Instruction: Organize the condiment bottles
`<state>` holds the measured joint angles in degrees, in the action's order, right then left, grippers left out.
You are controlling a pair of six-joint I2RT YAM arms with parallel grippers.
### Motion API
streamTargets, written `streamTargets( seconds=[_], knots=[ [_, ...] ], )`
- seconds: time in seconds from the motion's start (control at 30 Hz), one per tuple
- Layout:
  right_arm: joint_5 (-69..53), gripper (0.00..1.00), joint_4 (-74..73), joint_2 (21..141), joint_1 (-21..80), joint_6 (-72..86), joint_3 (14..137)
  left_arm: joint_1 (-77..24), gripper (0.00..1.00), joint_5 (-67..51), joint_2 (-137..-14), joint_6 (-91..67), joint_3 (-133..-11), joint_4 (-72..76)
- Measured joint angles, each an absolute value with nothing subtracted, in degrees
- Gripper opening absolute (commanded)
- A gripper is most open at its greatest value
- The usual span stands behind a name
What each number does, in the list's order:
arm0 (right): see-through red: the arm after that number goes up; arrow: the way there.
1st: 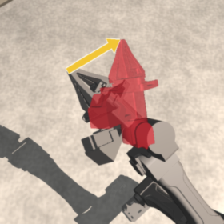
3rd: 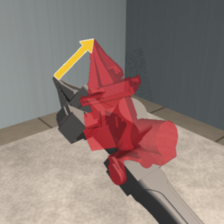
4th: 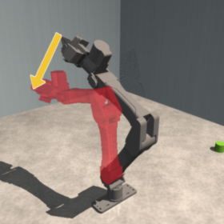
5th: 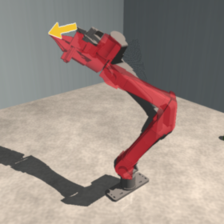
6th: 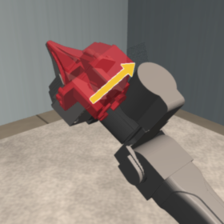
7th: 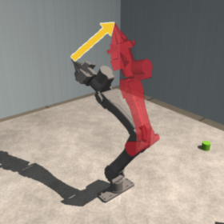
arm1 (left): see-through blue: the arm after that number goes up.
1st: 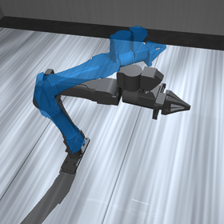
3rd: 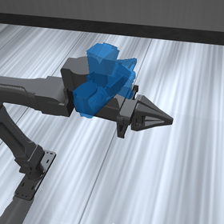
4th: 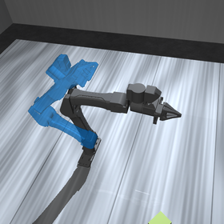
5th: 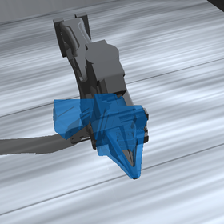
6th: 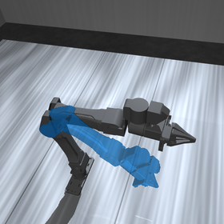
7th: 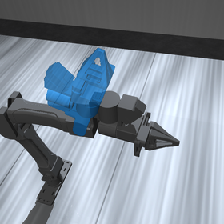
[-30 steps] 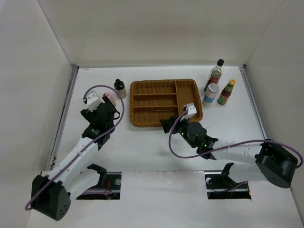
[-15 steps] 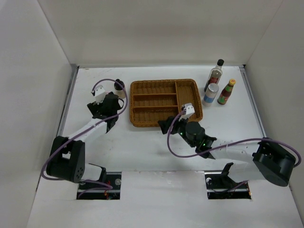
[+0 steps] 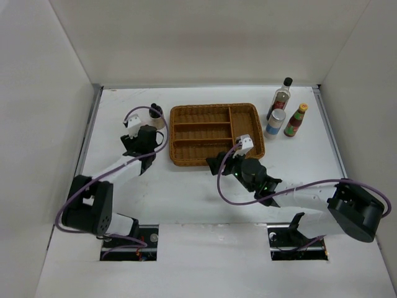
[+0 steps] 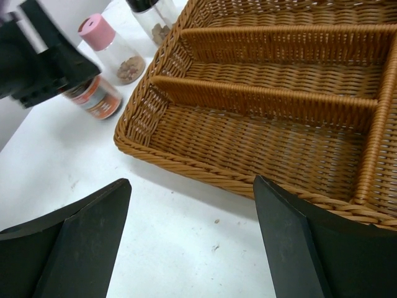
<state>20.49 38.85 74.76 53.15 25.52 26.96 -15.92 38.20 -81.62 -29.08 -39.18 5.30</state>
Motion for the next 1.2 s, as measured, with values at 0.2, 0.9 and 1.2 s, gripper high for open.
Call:
streamTargets(
  seconds=[0.2, 0.9, 1.2],
  knots=[
    [20.5, 0.85, 38.9, 74.7, 51.8, 25.9, 27.0, -24.8, 0.35, 41.1, -69.0, -28.3, -38.9, 1.0],
    [20.5, 0.86, 37.7, 72.8, 49.8, 26.9, 26.9, -27.8, 0.35, 28.8, -113.6, -22.9, -81.2, 10.5],
    [20.5, 0.89, 37.5, 72.8, 49.3, 26.9, 26.9, -27.8, 0.47, 28.2, -116.6, -22.7, -81.2, 10.4]
  ],
)
